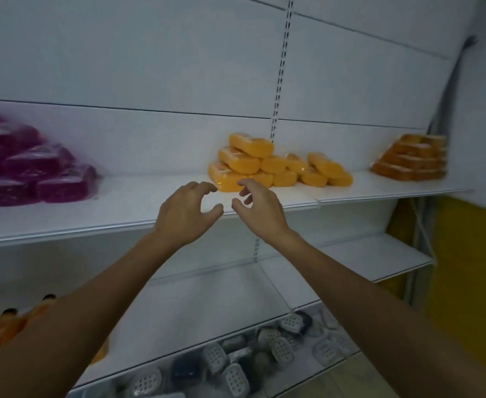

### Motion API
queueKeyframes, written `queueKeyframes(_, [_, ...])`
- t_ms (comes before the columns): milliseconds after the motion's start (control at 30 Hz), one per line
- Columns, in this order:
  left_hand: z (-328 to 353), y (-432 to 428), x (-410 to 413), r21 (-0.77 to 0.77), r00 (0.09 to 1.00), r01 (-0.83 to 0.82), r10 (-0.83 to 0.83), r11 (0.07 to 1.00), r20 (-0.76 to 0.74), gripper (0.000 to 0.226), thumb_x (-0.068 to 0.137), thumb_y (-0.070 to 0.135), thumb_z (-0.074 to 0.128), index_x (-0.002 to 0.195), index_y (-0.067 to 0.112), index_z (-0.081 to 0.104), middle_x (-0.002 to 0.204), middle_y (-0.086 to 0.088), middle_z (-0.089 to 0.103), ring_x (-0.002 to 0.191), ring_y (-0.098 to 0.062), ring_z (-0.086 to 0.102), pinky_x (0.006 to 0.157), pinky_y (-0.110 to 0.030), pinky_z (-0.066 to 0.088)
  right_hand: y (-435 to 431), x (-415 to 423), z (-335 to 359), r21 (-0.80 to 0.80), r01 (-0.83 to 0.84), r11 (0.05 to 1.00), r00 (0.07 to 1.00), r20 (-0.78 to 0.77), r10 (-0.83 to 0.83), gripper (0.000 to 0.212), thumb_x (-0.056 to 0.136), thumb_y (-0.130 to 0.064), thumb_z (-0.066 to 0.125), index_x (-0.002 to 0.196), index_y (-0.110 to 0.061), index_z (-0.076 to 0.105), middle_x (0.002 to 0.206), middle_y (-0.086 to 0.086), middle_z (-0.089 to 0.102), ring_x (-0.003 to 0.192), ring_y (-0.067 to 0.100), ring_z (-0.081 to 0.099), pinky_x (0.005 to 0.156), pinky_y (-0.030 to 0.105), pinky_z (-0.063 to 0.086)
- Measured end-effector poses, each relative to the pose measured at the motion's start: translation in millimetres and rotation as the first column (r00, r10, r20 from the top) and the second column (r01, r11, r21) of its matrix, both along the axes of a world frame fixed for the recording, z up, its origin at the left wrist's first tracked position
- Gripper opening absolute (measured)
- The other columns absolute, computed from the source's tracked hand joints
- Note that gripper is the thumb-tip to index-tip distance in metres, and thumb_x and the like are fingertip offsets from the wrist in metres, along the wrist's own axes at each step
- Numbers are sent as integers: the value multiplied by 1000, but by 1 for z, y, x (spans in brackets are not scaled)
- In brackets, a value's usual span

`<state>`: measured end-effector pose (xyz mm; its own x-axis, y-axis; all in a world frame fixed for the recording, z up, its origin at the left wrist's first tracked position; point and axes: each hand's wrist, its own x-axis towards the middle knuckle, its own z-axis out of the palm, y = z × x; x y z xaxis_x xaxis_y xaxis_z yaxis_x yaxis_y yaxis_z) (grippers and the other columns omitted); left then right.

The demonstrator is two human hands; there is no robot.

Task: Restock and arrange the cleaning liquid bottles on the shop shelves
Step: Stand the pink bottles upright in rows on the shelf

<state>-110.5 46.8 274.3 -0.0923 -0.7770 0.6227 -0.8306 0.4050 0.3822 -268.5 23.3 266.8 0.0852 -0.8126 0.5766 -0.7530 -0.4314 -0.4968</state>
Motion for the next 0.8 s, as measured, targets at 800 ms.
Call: queueKeyframes(800, [18,31,474,34,886,-448,449,893,-114,46,87,31,62,126,8,52,124,-14,57,111,-28,52,89,-37,42,-72,352,17,95,-214,972,930,325,173,43,91,-44,55,123,-15,57,121,12,58,113,26,53,97,38,43])
